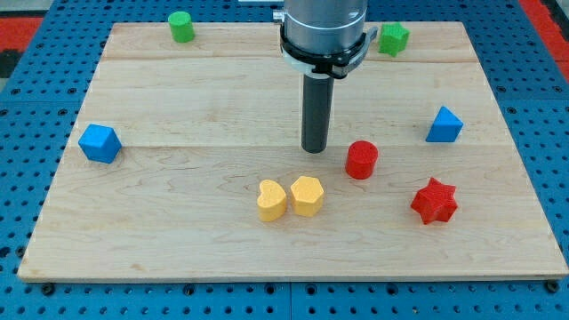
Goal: Move the red circle to the red star
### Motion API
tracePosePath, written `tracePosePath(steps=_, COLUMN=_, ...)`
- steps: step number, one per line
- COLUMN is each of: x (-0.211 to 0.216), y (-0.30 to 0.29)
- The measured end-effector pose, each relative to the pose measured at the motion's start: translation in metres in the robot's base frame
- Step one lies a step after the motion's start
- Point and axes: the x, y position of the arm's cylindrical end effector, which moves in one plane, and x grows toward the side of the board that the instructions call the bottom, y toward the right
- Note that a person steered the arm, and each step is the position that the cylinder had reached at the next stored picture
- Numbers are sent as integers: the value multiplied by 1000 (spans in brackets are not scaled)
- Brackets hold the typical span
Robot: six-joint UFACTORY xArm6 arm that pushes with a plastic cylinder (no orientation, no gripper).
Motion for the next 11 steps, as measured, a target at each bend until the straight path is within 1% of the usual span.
tracePosePath(steps=9, x=5, y=6)
tracePosePath(steps=10, x=7, y=46)
tracePosePath(steps=11, x=19, y=76)
